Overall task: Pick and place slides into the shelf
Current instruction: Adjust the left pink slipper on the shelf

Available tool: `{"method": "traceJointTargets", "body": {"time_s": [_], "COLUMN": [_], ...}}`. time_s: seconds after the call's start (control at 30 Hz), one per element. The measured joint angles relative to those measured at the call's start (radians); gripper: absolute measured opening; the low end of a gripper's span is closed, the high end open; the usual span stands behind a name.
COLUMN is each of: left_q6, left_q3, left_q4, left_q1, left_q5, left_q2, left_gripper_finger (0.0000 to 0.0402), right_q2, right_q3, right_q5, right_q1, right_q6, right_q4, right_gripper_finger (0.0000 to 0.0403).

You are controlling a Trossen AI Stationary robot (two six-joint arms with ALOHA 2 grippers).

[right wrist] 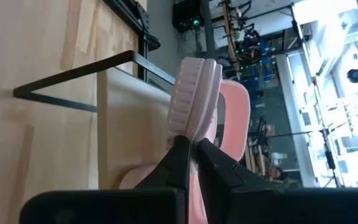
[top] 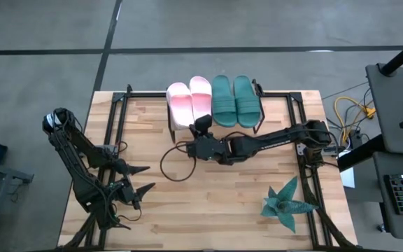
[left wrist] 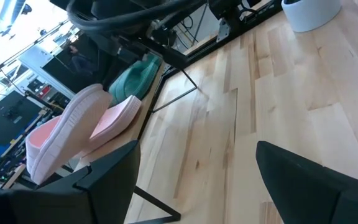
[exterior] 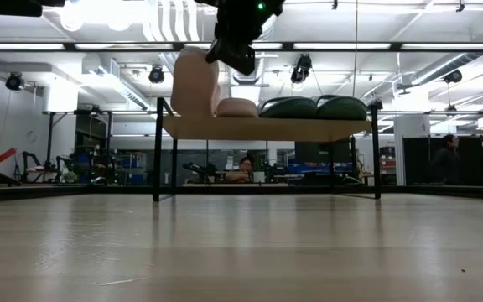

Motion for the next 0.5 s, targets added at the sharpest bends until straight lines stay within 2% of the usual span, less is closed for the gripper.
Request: {"method": "traceJointTargets", "body": {"time_s": [0.27, 0.5], "left_q6": [0.0, 0.0], "left_q3": [0.0, 0.0], "left_q4": [0.0, 0.0], "left_q1": [0.0, 0.0], "left_q5": [0.0, 0.0], "left_q2": [0.0, 0.0], "left_gripper_finger": [0.0303, 0.0303], "right_q2": [0.0, 0.045], "right_q3": [0.062, 0.088], "right_q5": [-0.001, -0.002], "right_q1": [0.0, 0.0], "right_q6": [0.094, 0.095], "right_q4": [-0.145, -0.197], "right_gripper_finger": [0.0012, 0.0012]}}
